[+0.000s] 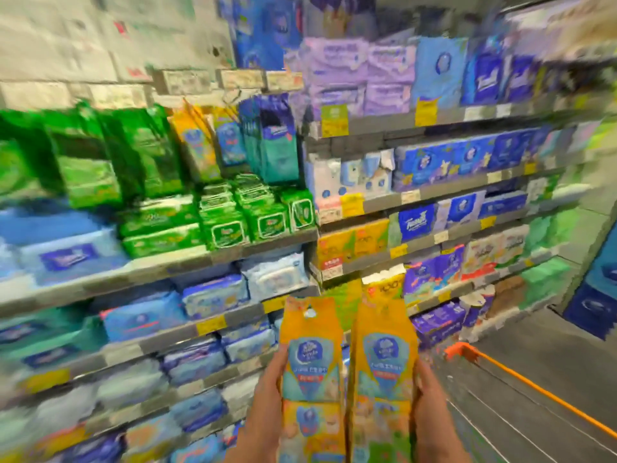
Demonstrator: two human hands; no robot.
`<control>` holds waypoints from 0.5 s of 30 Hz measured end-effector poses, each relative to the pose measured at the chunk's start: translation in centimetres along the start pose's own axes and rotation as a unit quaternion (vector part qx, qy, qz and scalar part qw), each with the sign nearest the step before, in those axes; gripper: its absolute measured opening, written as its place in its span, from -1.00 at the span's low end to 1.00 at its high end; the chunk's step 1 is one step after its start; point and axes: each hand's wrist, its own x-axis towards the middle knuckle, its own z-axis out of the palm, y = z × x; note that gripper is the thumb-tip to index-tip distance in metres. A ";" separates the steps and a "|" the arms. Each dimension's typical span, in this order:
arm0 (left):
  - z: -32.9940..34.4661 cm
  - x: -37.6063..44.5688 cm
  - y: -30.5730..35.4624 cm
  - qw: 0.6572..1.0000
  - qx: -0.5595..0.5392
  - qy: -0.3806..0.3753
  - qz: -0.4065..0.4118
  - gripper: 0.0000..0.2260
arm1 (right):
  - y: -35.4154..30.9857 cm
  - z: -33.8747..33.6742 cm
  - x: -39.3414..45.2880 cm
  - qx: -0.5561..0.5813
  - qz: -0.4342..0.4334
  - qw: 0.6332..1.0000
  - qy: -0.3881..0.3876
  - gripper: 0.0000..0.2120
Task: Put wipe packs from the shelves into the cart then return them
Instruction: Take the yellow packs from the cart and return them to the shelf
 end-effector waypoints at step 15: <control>-5.5 -7.9 12.1 0.984 0.074 -0.103 0.123 -0.47 | 3.7 13.9 -4.2 -0.264 -0.051 0.958 -0.102 -0.41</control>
